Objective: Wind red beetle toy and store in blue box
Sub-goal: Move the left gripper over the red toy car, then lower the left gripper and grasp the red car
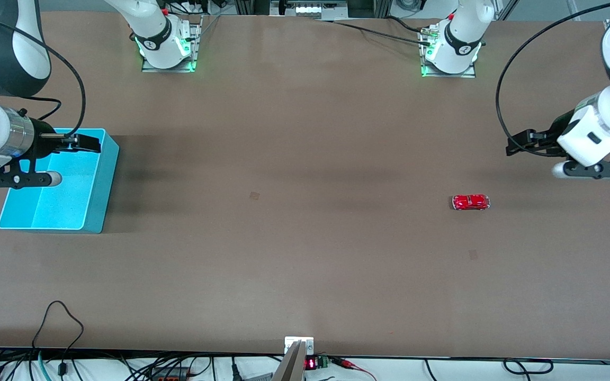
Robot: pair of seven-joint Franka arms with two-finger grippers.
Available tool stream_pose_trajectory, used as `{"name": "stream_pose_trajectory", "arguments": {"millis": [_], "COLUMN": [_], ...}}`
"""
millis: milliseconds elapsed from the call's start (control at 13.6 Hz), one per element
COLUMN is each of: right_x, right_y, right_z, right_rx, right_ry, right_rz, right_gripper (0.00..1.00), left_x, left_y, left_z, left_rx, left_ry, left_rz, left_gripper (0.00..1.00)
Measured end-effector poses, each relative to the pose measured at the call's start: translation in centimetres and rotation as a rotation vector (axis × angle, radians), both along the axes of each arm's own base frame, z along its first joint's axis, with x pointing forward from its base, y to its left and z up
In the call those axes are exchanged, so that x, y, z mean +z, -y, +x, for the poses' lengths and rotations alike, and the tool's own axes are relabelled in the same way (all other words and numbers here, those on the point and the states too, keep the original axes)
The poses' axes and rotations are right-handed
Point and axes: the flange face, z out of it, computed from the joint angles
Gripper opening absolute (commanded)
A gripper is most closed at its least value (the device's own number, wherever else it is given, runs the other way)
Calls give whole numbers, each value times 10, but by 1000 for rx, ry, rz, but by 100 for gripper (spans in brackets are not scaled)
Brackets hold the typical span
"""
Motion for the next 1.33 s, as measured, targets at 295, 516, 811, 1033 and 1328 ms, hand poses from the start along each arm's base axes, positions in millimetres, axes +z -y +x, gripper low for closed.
{"name": "stream_pose_trajectory", "arguments": {"millis": [295, 516, 811, 1033, 1328], "right_x": [-1, -1, -1, -1, -1], "right_y": [0, 0, 0, 0, 0], "right_z": [-2, -2, -2, -3, -3], "right_rx": [1, 2, 2, 2, 2], "right_ry": [-16, -17, -19, -19, -20], "right_rz": [0, 0, 0, 0, 0], "right_gripper": [100, 100, 100, 100, 100], "left_x": [-34, -63, -111, -158, -197], "left_y": [2, 19, 17, 13, 12], "left_z": [0, -5, -9, -19, -26], "left_rx": [-222, -328, -565, -751, -973], "left_ry": [-76, -112, -61, -12, 50], "left_rz": [-45, -64, -91, -116, -133], "left_gripper": [100, 100, 100, 100, 100]}}
